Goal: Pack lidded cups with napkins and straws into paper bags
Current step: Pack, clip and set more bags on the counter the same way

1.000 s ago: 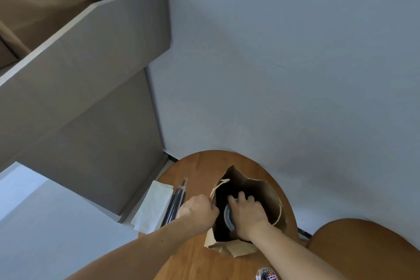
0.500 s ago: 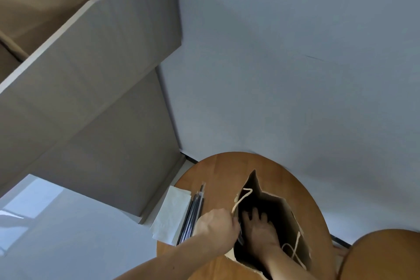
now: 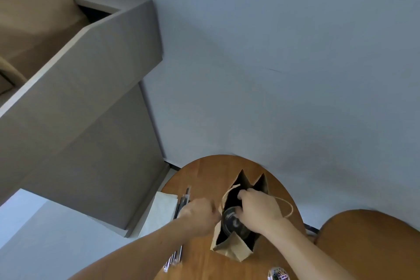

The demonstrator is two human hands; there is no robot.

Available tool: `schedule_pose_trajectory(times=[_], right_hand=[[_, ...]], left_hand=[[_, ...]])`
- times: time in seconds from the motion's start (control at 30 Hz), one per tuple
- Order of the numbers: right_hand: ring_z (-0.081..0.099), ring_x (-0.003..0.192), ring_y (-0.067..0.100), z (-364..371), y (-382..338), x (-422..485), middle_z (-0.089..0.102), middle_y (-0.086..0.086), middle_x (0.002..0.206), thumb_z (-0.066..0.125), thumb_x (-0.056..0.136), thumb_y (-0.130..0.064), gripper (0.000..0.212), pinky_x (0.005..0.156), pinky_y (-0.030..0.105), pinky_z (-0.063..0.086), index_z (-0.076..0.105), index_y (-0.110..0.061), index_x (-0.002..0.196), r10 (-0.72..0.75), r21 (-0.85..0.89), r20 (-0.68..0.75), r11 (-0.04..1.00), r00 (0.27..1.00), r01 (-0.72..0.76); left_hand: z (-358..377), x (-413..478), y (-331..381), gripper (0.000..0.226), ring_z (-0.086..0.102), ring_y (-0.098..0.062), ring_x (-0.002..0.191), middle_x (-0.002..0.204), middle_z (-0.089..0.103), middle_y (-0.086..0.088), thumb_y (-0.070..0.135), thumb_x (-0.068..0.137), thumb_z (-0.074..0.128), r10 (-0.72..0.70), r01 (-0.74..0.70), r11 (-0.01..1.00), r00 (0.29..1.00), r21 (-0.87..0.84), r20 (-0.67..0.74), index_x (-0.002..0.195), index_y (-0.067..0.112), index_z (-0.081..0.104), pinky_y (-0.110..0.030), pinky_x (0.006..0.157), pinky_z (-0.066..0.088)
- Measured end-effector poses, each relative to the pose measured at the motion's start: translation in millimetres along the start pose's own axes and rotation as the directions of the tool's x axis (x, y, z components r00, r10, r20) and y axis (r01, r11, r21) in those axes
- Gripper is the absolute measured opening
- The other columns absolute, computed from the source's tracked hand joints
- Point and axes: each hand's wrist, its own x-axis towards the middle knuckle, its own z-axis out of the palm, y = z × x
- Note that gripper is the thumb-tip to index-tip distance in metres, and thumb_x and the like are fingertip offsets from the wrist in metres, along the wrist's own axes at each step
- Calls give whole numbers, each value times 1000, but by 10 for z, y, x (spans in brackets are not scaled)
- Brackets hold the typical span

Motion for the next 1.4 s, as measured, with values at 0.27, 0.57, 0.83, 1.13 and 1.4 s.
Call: schedule_pose_trajectory(times=[0.27,0.57,0.83,1.13,1.4], right_hand=[[63,105,18,-663,7,-76,68,-3,119,44,99,-19,31,82,26,47,66,-21,119,179,303,-272,949,946,-92],[58,90,7,-573,-1002,424,64,-8,105,48,99,-23,25,74,18,43,65,-20,117,49,592,-228,800,972,98],[53,56,12,756,-1566,855,52,-4,65,55,94,-22,42,55,25,39,42,-19,54,157,687,166,690,974,-228],[34,33,7,1864,-1798,1241,39,-5,45,58,94,-35,50,38,19,27,41,-16,52,274,532,348,730,897,-429],[60,51,12,2246,-1969,1403,62,-4,62,59,89,-53,40,42,21,41,59,-17,71,385,361,323,794,864,-489]], left_hand=[[-571,-69,-59,28,51,-24,63,66,51,-6,26,91,48,101,-96,992,993,87,-57,80,4,60,-32,56,40],[-976,70,-647,26,64,-27,99,108,67,-5,23,95,46,5,5,998,989,62,-150,111,13,63,-37,84,54],[-718,350,-1524,35,59,-22,106,124,61,1,33,95,44,-149,144,988,983,-59,-102,127,25,56,-31,82,49],[-346,748,-2124,37,60,-19,99,127,59,3,34,94,48,-222,216,962,975,-165,-18,129,27,55,-28,74,51],[-182,815,-2390,35,59,-19,105,128,59,4,30,93,48,-262,258,946,965,-195,4,126,26,57,-32,87,53]])
